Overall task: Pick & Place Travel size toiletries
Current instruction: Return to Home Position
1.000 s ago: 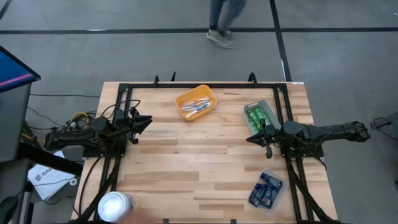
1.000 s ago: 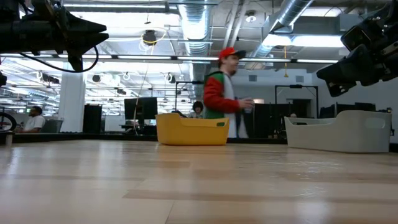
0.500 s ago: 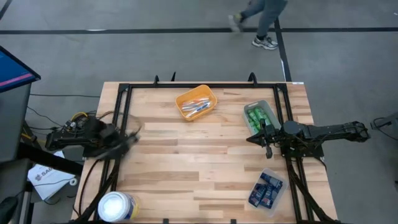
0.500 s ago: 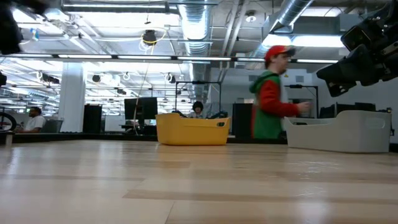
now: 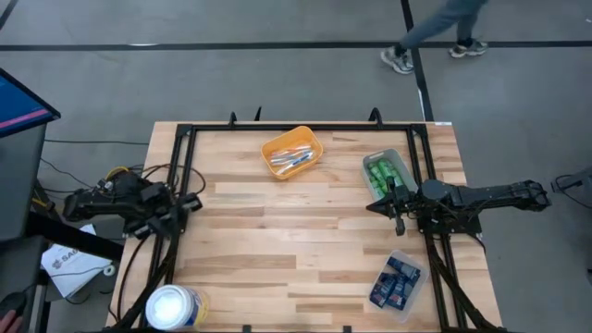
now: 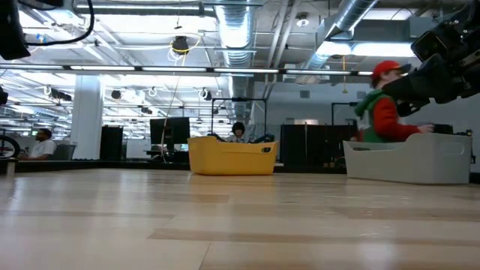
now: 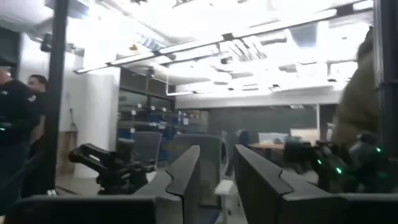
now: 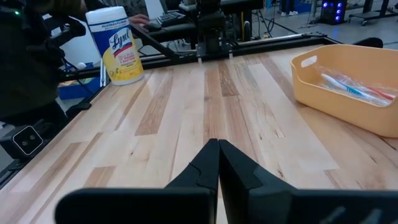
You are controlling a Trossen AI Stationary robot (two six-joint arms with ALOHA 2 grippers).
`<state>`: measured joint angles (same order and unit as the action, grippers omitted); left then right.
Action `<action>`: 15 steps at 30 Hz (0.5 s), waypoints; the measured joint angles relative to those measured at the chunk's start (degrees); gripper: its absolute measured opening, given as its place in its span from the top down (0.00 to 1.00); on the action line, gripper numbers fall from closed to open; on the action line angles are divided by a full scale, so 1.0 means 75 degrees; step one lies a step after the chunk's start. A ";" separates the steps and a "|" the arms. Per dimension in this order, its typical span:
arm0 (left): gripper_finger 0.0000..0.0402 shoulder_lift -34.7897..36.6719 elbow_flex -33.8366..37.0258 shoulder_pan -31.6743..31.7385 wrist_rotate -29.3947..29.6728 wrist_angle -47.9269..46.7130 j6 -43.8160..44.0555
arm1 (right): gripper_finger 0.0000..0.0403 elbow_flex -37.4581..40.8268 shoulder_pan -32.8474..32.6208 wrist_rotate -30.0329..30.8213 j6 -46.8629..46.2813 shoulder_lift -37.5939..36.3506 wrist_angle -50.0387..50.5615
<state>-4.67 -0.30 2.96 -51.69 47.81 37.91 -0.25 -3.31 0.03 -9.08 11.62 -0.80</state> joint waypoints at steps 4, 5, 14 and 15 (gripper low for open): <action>0.77 -0.0239 0.0000 0.0000 0.0126 0.0027 -0.0009 | 1.00 0.0000 0.0002 0.0000 0.0001 0.0000 0.0000; 0.77 -0.0292 0.0000 0.0000 0.0124 0.0024 -0.0009 | 1.00 0.0000 0.0001 0.0000 0.0002 0.0000 0.0000; 0.77 -0.0738 0.0000 0.0000 0.0156 0.0030 -0.0012 | 1.00 0.0000 0.0000 0.0000 0.0002 0.0000 0.0000; 0.77 -0.0749 0.0000 0.0000 0.0159 0.0033 -0.0012 | 1.00 -0.0001 0.0000 0.0000 0.0000 0.0000 0.0000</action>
<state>-10.29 -0.30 2.96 -50.50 48.06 37.82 -0.26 -3.31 0.03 -9.08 11.62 -0.80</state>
